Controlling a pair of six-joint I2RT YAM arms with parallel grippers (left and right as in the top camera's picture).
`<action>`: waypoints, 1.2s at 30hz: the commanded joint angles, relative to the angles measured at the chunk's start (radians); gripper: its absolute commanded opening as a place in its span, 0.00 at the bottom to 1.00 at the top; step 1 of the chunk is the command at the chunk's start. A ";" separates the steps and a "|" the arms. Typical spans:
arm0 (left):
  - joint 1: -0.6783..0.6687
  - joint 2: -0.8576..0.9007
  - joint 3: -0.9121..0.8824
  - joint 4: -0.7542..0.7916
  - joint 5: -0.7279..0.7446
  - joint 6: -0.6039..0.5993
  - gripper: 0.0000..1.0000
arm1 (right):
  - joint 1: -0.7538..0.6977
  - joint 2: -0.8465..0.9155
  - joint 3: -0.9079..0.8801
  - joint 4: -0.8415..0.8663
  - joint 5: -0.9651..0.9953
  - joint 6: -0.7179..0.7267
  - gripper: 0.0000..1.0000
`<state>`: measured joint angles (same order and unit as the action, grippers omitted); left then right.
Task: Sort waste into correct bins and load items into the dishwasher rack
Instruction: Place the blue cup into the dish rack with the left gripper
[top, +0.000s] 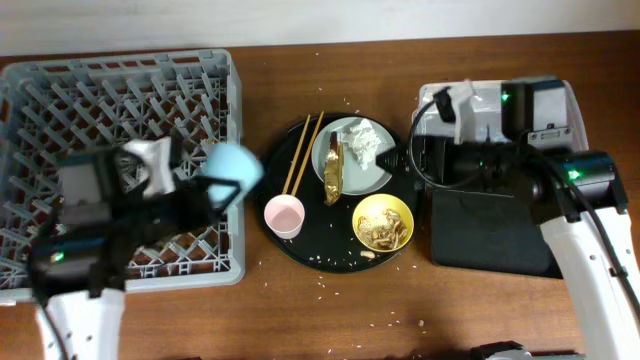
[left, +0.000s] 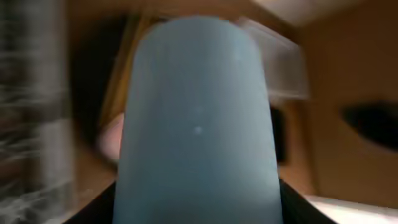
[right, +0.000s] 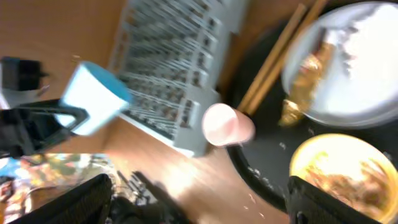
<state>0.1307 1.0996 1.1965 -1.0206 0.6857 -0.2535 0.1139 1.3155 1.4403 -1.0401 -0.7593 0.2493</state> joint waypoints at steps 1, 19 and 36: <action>0.188 -0.021 0.003 -0.138 -0.429 0.010 0.34 | -0.001 -0.011 0.007 -0.082 0.147 -0.044 0.91; 0.695 0.512 -0.003 -0.042 -0.452 -0.157 0.40 | -0.001 -0.011 0.003 -0.150 0.170 -0.058 0.91; 0.694 0.362 0.051 -0.111 -0.330 -0.142 0.32 | -0.001 -0.011 0.003 -0.161 0.190 -0.058 0.92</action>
<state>0.8261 1.4853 1.2259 -1.1099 0.3035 -0.4084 0.1139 1.3136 1.4399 -1.1999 -0.5972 0.2016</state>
